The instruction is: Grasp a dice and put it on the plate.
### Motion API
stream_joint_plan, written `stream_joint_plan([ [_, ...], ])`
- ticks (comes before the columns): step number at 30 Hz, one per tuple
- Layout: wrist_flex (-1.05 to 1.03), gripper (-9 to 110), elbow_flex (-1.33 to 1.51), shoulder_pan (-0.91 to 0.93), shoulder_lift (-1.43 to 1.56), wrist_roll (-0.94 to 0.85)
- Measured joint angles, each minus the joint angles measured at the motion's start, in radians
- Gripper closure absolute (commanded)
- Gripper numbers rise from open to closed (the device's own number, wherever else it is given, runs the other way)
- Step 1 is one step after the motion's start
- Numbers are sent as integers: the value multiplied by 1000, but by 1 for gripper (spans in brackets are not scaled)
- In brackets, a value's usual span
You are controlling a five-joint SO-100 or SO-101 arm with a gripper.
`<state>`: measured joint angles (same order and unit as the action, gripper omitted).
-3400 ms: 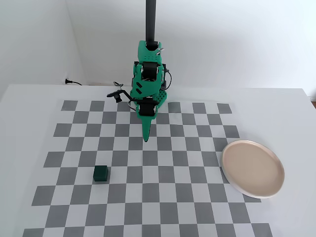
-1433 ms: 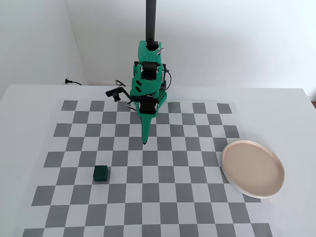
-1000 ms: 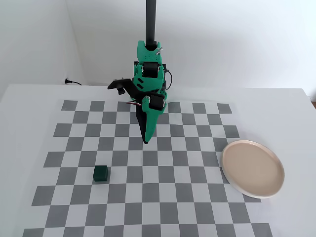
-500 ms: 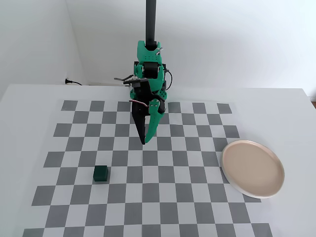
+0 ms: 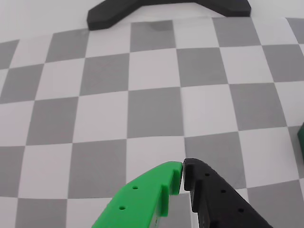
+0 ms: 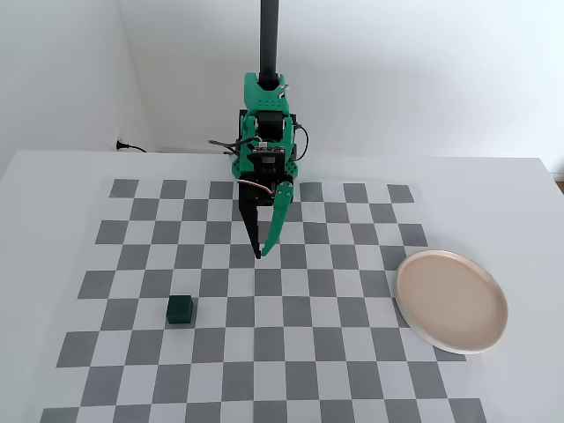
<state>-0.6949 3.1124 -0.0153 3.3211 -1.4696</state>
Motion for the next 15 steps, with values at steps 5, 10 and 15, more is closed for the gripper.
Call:
stream_joint_plan([
  [5,-11,106,0,38,0,-21],
  [10,-9,106,0,69,0,-21],
  [15,12,106,0,107,0,-6],
])
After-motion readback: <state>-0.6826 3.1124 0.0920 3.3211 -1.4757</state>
